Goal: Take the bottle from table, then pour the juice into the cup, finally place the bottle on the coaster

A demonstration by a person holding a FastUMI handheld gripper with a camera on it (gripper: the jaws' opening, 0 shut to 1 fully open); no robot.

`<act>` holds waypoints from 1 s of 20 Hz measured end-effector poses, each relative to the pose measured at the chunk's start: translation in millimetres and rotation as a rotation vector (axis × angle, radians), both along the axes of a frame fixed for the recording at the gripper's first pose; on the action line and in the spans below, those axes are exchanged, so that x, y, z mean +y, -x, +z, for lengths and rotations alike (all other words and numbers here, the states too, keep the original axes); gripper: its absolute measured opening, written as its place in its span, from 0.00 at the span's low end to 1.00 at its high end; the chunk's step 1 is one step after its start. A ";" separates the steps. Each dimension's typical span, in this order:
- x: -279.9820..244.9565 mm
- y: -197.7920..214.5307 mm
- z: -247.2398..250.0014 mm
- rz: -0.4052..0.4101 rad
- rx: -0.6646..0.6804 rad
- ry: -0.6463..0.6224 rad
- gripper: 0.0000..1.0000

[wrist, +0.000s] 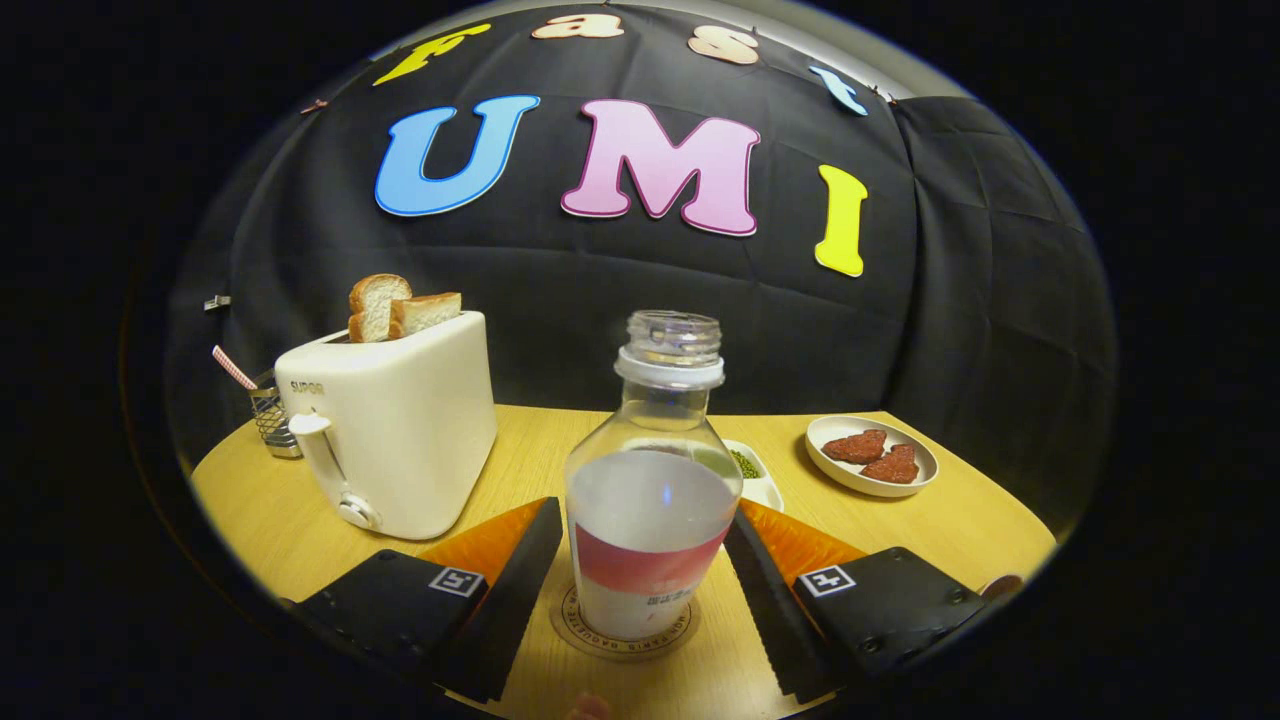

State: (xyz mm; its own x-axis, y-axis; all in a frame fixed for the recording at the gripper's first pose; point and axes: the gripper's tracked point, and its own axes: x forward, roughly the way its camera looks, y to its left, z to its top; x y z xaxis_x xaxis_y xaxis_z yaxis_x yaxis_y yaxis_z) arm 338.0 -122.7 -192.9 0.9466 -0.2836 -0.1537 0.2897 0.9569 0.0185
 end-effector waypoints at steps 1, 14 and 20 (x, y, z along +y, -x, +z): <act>3.9 8.8 2.2 0.008 -0.001 -0.011 0.98; 27.7 167.8 116.7 -0.039 -0.152 -0.034 0.97; 43.7 243.8 172.0 -0.005 -0.213 0.022 0.98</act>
